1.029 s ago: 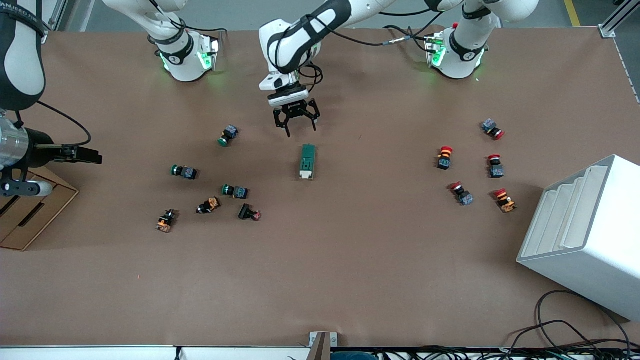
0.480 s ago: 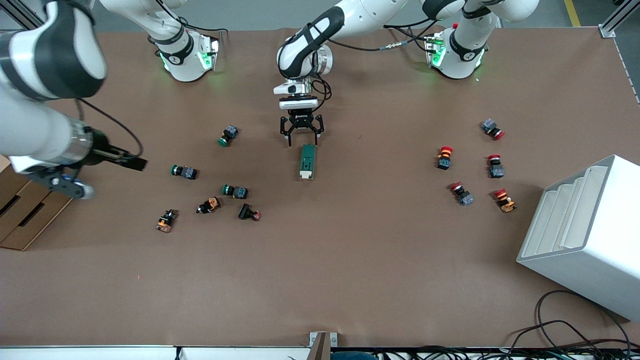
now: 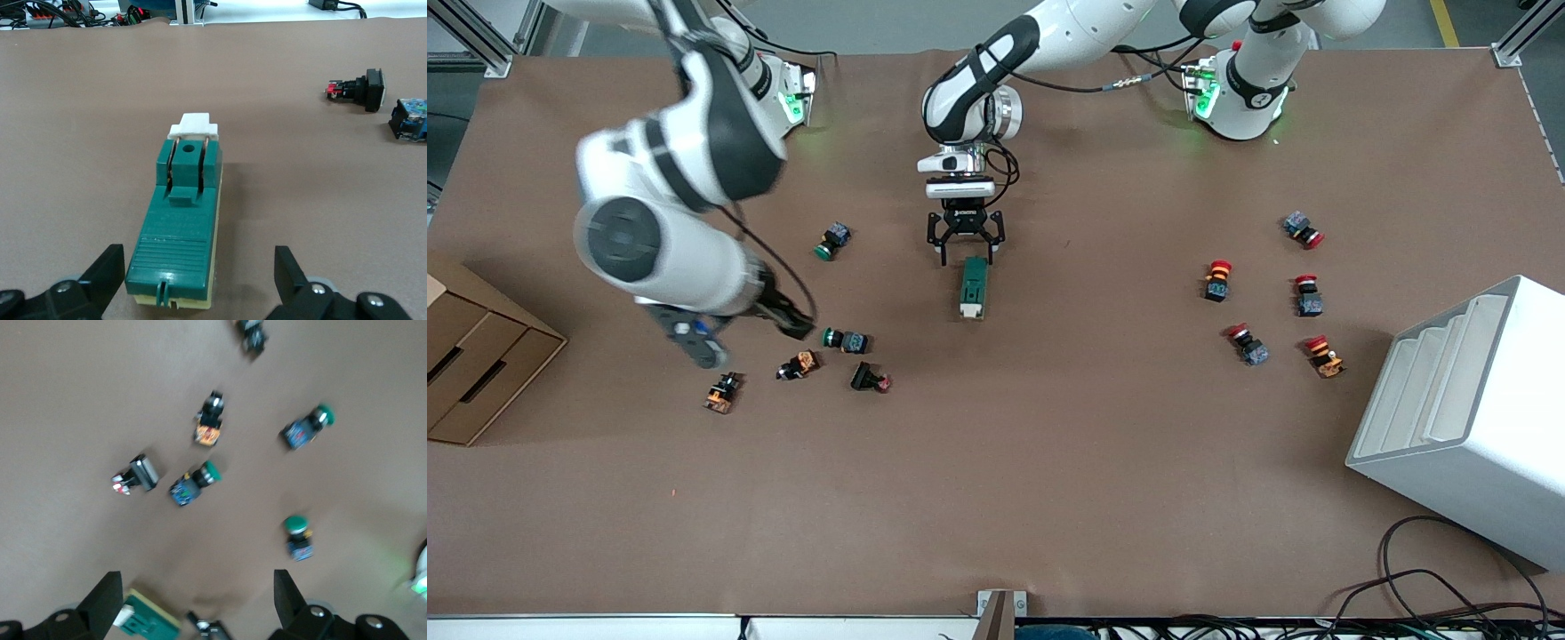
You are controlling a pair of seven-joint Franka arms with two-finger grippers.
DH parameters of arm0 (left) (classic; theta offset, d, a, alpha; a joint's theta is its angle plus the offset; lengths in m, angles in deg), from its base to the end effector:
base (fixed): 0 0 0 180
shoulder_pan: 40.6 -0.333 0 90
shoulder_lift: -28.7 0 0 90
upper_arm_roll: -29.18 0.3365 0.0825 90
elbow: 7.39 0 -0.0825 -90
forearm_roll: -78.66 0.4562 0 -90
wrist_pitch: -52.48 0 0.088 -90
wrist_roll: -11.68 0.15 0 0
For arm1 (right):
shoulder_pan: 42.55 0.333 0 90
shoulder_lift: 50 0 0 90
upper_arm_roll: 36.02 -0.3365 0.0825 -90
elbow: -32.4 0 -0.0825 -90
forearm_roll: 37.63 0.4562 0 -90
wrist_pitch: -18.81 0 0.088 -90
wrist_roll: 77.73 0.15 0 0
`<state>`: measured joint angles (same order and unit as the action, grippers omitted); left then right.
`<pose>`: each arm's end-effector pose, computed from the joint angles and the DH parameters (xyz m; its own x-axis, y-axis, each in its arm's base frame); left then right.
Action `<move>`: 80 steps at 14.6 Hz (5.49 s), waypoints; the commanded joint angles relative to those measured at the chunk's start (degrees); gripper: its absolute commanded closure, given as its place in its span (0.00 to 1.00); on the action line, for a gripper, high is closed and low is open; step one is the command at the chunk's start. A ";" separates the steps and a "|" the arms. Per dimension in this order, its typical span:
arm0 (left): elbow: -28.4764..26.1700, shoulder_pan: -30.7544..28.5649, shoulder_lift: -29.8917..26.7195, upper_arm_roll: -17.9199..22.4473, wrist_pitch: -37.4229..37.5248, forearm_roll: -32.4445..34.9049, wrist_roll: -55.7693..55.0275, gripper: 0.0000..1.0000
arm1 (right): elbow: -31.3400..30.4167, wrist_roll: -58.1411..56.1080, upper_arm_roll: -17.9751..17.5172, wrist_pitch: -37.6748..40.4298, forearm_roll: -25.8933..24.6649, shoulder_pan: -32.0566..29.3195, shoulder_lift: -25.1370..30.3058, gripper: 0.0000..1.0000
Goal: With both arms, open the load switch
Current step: 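Press the right gripper onto the green switch base to steady it, then push the white handle down with the left gripper while the right gripper holds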
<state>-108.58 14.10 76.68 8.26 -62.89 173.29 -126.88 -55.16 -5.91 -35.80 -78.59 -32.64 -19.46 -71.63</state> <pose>0.2685 -0.6471 0.0359 0.5482 -0.0147 0.8362 -0.0030 -0.9999 -0.0157 0.6535 0.2889 0.3790 0.6258 -0.7672 -0.1406 -0.7483 -0.6414 0.1694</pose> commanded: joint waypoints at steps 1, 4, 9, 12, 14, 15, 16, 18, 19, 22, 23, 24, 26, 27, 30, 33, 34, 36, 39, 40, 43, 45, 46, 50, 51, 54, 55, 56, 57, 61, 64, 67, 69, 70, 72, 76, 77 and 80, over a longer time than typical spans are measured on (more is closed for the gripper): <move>-1.20 -0.03 -0.78 0.35 -0.30 1.87 -1.62 0.01 | 0.55 11.99 0.49 -4.27 0.73 4.66 -4.19 0.00; -1.99 0.05 -0.51 0.70 0.14 3.10 -2.14 0.00 | 0.81 20.26 0.49 -8.67 0.81 7.83 -8.68 0.00; -1.73 0.23 0.28 1.23 0.31 5.47 -5.47 0.00 | 1.08 31.78 0.49 -16.85 5.38 11.18 -14.84 0.00; -1.91 0.49 0.45 1.23 1.45 5.57 -6.80 0.00 | 1.16 36.27 0.49 -19.58 5.91 13.20 -17.56 0.00; -2.08 0.67 0.72 1.23 1.55 5.57 -6.81 0.00 | 1.16 37.86 0.49 -20.28 8.45 14.52 -19.58 0.00; -1.99 0.67 0.89 1.23 1.63 5.65 -6.89 0.00 | 1.16 37.95 0.49 -20.55 9.50 14.70 -20.29 0.00; -1.99 0.67 0.98 1.23 2.16 5.92 -6.89 0.00 | 1.16 37.87 0.49 -20.55 10.12 14.70 -20.64 0.00; -1.91 0.76 1.77 1.23 2.60 6.44 -6.89 0.00 | 1.16 37.78 0.40 -20.29 10.57 14.87 -21.08 0.00; -1.91 1.02 2.12 1.23 3.03 6.53 -6.89 0.00 | 1.16 37.78 0.40 -20.29 11.61 15.22 -21.08 0.00; -1.73 1.11 2.30 1.23 3.57 6.53 -6.89 0.00 | 1.07 37.95 0.40 -19.85 13.56 16.37 -21.35 0.00; -1.64 1.11 2.30 1.23 3.57 6.62 -6.98 0.00 | 1.07 38.04 0.40 -19.76 13.64 16.63 -21.43 0.00; -1.56 1.11 2.39 1.23 3.57 6.62 -6.98 0.00 | 1.07 38.22 0.40 -19.58 13.65 16.72 -21.52 0.00; -1.47 1.20 2.65 1.23 3.57 6.71 -7.16 0.00 | 1.16 38.83 0.40 -17.92 13.65 16.98 -21.44 0.00; -1.47 1.20 2.65 1.23 3.57 6.80 -7.59 0.00 | 1.25 38.92 0.40 -17.22 13.65 16.98 -21.44 0.00; -1.47 1.28 2.74 1.23 3.57 6.80 -7.86 0.00 | 1.60 39.01 0.40 -14.85 13.73 17.34 -21.35 0.00; -1.47 1.28 2.91 1.23 3.65 7.24 -7.95 0.00 | 4.32 39.01 0.40 -10.72 14.60 16.64 -21.35 0.00; -1.47 1.28 3.00 1.23 3.65 7.32 -7.95 0.00 | 5.20 39.01 0.40 -9.23 15.31 16.63 -21.35 0.00; -1.47 1.28 3.00 1.23 3.65 7.32 -8.03 0.00 | 6.61 38.92 0.48 -7.02 15.49 16.54 -21.35 0.00; -1.47 1.28 3.00 1.23 3.65 7.67 -8.48 0.00 | 6.70 39.01 0.40 -6.49 15.40 17.34 -21.08 0.00; -1.47 1.28 3.09 1.23 3.65 7.68 -8.48 0.00 | 6.70 39.01 0.40 -5.27 15.40 17.42 -21.00 0.00; -1.47 1.28 3.09 1.23 3.65 7.68 -8.56 0.00 | 6.70 38.66 0.40 -1.84 15.32 17.42 -21.00 0.00; -1.47 1.28 3.09 1.23 3.65 7.68 -8.56 0.00 | 6.52 38.57 0.40 -1.30 15.23 17.51 -21.08 0.00; -1.47 1.28 3.09 1.23 3.65 7.68 -8.56 0.00 | 6.52 38.57 0.40 -1.30 15.23 17.77 -21.08 0.00; -1.47 1.28 3.18 1.23 3.65 7.76 -8.56 0.00 | 6.52 38.48 0.40 -0.25 15.40 18.21 -21.08 0.00; -1.47 1.28 3.35 1.23 3.83 7.76 -8.56 0.00 | 6.52 38.57 0.31 -0.07 15.40 18.21 -21.08 0.00; -1.47 1.64 3.62 1.23 4.80 7.85 -9.70 0.00 | 6.52 38.57 -0.39 -0.16 15.49 18.21 -21.08 0.00; -1.55 1.64 3.62 1.23 4.80 7.85 -9.71 0.00 | 6.52 38.57 -0.39 -0.16 15.49 18.21 -21.08 0.00; -1.47 1.64 3.62 1.23 4.80 7.94 -9.79 0.00 | 6.52 38.48 -0.39 -0.07 15.49 18.21 -21.08 0.00; -1.47 1.64 3.79 1.23 4.80 7.94 -9.79 0.00 | 6.52 38.57 -0.48 -0.07 15.58 18.21 -21.08 0.00; -1.47 1.64 3.79 1.23 4.80 7.94 -9.79 0.00 | 6.70 38.39 -0.57 1.86 15.67 18.13 -21.00 0.00; -1.47 1.64 3.79 1.23 4.80 8.03 -9.79 0.00 | 6.79 38.31 -0.57 2.21 15.67 18.13 -21.00 0.00; -1.47 1.64 3.79 1.23 4.80 8.03 -9.79 0.00 | 6.35 37.95 -0.57 2.04 15.40 19.18 -21.26 0.00; -1.38 1.64 3.79 1.23 4.80 7.94 -9.79 0.00 | 6.08 37.95 -0.48 1.69 15.23 19.44 -22.22 0.00; -1.38 1.64 3.79 1.23 4.80 7.94 -9.79 0.00 | 6.08 37.95 -0.48 1.51 15.14 19.62 -22.49 0.00; -1.47 1.64 3.79 1.23 4.80 7.94 -9.79 0.00 | 6.08 37.95 -0.48 0.99 14.96 19.88 -23.28 0.00; -1.47 1.64 3.79 1.23 4.80 7.94 -9.79 0.00 | 6.08 38.04 -0.48 0.37 14.96 20.15 -23.54 0.00; -1.47 1.64 3.79 1.23 4.80 7.94 -9.79 0.00 | 6.17 38.04 -0.48 0.46 14.96 20.15 -23.54 0.00; -1.47 1.64 3.79 1.23 4.80 7.94 -9.88 0.00 | 6.87 37.34 -0.31 0.89 14.79 19.27 -23.02 0.00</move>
<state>-110.89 15.28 78.82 9.26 -58.30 180.08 -134.92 -48.74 32.13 -36.45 -77.52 -18.19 0.28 -94.95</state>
